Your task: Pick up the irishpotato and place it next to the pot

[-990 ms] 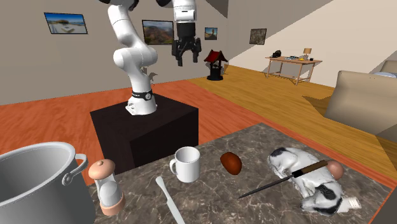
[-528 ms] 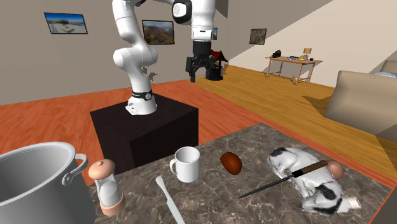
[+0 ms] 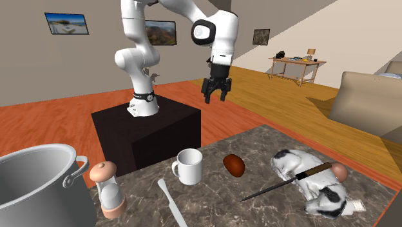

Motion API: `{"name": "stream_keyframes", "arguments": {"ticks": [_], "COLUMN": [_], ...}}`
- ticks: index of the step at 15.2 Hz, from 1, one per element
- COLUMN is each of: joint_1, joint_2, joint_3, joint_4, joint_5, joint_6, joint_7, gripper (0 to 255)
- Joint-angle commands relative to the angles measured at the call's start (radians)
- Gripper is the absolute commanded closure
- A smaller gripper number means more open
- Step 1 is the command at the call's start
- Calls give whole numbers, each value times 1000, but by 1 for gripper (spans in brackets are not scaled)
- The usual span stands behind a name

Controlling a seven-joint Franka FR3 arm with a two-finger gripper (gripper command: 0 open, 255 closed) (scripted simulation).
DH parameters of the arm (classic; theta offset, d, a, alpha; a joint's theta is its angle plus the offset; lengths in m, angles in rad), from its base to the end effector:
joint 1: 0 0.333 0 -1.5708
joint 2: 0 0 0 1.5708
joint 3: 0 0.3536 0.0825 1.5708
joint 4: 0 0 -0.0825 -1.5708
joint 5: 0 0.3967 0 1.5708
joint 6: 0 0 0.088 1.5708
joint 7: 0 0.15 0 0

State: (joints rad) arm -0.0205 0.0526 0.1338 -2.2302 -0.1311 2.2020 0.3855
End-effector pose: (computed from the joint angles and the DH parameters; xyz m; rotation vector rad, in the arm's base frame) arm 0.5288 0.0510 0.3291 3.0144 -0.2879 -0.0816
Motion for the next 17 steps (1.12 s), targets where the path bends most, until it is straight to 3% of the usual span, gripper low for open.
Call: {"name": "stream_keyframes", "arguments": {"ticks": [1,9,17], "joint_1": [5,51,91], "joint_2": [89,423,759], "joint_3": [-1,-52,-116], "joint_4": [53,318,668], "joint_5": [-42,-165,-211], "joint_6": [20,25,-44], "joint_7": [54,209,285], "gripper": [0,0,0]}}
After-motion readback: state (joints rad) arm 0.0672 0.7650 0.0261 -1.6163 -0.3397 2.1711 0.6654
